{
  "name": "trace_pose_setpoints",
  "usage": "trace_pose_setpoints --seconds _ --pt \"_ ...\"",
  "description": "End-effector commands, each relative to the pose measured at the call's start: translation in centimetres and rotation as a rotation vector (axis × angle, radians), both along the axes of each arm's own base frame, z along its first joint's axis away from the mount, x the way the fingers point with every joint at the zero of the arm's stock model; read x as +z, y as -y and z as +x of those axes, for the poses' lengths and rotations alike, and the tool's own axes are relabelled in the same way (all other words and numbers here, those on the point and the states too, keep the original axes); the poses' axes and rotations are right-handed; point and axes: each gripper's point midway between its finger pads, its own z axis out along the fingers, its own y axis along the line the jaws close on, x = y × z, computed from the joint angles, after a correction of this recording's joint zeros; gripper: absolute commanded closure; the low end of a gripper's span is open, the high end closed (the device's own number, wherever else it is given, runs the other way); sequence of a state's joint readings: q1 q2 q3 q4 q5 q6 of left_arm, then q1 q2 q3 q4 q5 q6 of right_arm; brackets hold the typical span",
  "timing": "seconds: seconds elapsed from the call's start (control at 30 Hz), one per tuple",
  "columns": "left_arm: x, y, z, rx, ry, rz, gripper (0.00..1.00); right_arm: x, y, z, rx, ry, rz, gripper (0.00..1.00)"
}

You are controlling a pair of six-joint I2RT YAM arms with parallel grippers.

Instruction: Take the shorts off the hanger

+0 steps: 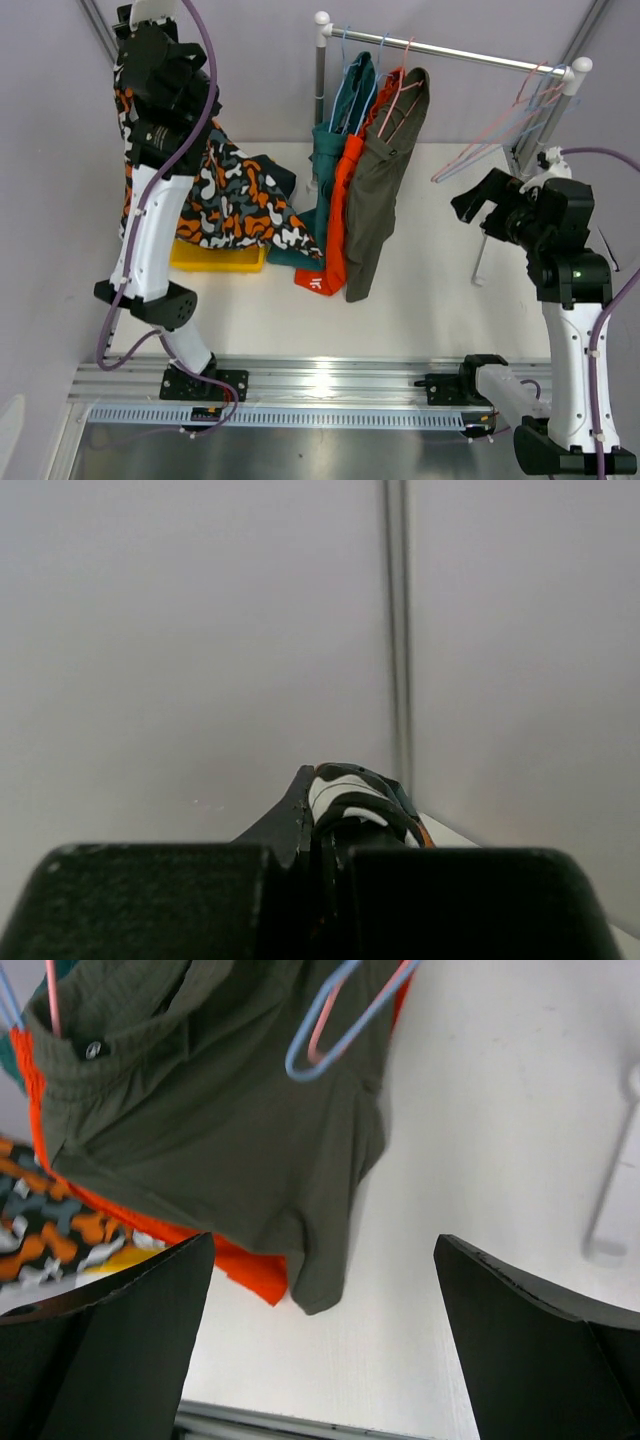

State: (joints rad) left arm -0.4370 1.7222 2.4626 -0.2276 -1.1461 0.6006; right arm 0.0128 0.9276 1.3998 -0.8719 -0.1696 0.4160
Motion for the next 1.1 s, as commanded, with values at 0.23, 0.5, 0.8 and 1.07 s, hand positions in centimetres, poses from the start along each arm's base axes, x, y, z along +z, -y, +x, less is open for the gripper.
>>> trace_pose_setpoints --seconds 0.23,0.5,0.8,1.07 --pt "-10.5 -3.4 11.1 -0.155 -0.137 -0.186 1.0 -0.4 -3.6 -0.4 0.177 0.12 0.105 0.01" --pt "-22.1 0.9 16.1 -0.422 -0.369 -0.366 0.8 0.1 -4.9 0.3 0.211 0.142 0.126 0.01" --pt "-26.6 10.5 12.2 -0.863 -0.512 -0.569 0.01 8.2 -7.1 2.4 0.276 0.302 0.127 0.01" --pt "-22.8 12.2 0.7 -1.03 -0.41 -0.561 0.01 13.2 -8.9 8.3 0.241 0.389 0.107 0.1"
